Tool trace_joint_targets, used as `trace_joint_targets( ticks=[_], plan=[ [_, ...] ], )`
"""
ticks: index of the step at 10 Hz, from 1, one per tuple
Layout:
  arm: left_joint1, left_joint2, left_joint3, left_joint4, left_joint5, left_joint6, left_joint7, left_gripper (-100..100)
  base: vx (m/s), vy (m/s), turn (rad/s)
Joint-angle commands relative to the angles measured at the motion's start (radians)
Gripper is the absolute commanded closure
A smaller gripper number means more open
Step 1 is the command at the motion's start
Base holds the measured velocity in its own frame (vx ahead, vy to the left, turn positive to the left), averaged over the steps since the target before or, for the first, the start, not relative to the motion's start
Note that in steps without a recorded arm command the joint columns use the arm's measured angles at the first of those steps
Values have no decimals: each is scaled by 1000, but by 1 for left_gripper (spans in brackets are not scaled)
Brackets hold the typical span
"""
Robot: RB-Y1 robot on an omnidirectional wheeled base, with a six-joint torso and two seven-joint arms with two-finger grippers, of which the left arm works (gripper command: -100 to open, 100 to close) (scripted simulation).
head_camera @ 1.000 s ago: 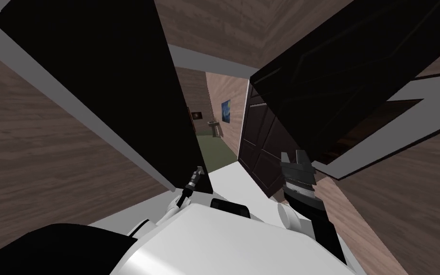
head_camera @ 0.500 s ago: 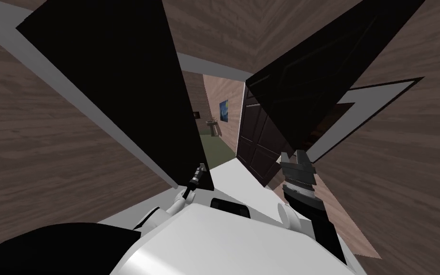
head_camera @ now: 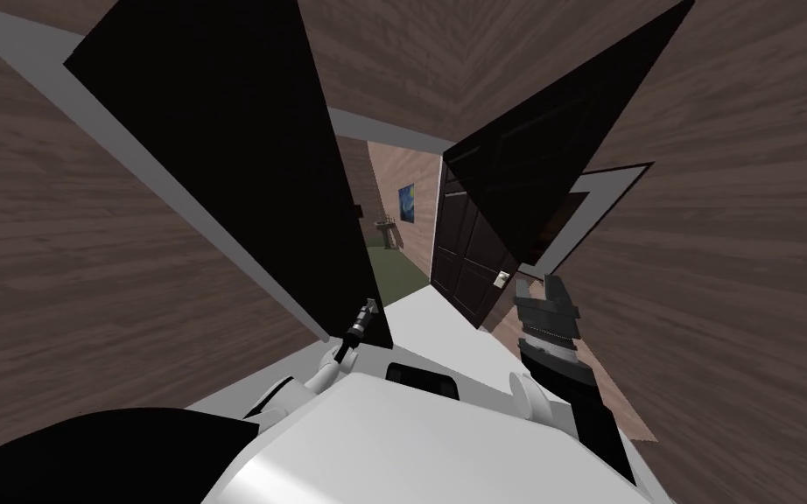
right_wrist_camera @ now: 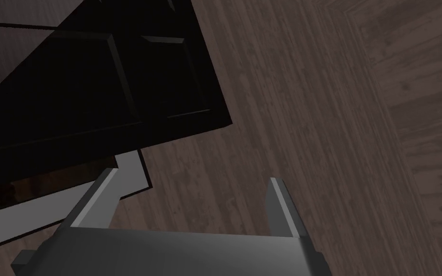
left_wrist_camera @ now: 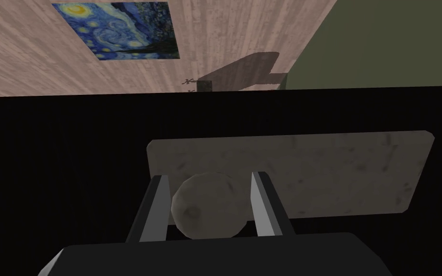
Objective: Pull the door open
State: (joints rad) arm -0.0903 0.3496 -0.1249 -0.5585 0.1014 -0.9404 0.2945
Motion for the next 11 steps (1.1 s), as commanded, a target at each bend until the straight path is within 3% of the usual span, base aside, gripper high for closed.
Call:
trace_joint_targets(
  ticks=[1, 5, 7, 8, 9, 11],
  plan=[
    [12, 15, -18, 13, -8, -33, 24, 100, -246, 96, -162],
    [46, 63, -52, 15, -20, -91, 78, 100, -224, 68, -124],
    [34, 56, -54, 41, -22, -100, 77, 100, -102, 28, -26],
    [58, 74, -71, 41, -29, -133, 94, 100, -133, 59, -142],
    [58, 74, -71, 41, -29, -133, 94, 100, -161, 76, -87],
    [75, 92, -85, 42, -35, -167, 110, 100, -132, 46, -68]
  ],
)
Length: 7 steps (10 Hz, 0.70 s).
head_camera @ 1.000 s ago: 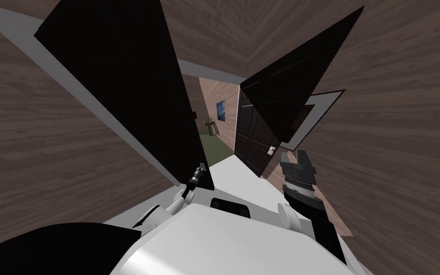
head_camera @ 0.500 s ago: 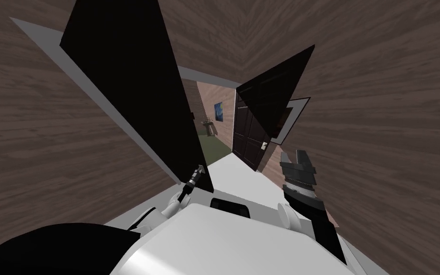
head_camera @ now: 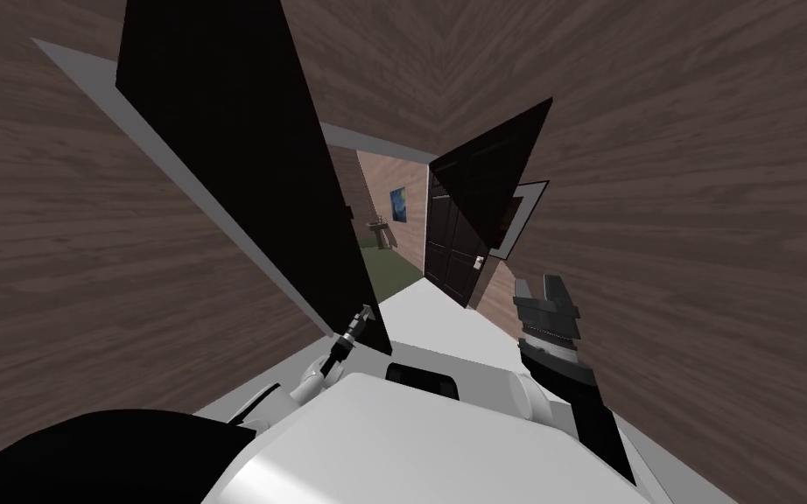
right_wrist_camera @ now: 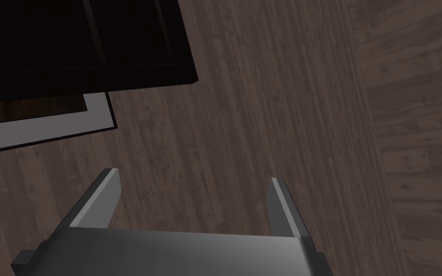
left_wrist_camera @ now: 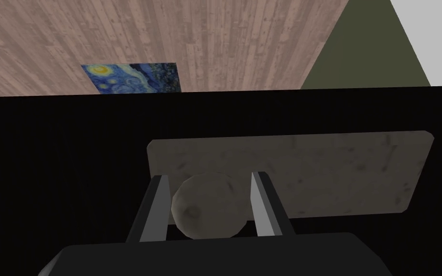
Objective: Pull the door open
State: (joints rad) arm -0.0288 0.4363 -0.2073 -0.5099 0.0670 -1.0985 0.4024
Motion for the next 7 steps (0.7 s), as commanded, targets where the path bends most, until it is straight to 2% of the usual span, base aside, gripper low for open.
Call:
trace_joint_targets(
  ticks=[1, 2, 5, 6, 7],
  plan=[
    [26, 19, -12, -5, -5, -33, 14, 100, -140, 67, -104],
    [33, 26, -17, -5, -7, -45, 20, 100, -161, 71, -91],
    [63, 57, -41, -2, -17, -103, 47, 100, -161, 74, -96],
    [46, 45, -41, 14, -18, -98, 42, 100, -69, 21, -10],
    [56, 52, -48, 23, -18, -119, 47, 100, -119, 47, -126]
  ],
)
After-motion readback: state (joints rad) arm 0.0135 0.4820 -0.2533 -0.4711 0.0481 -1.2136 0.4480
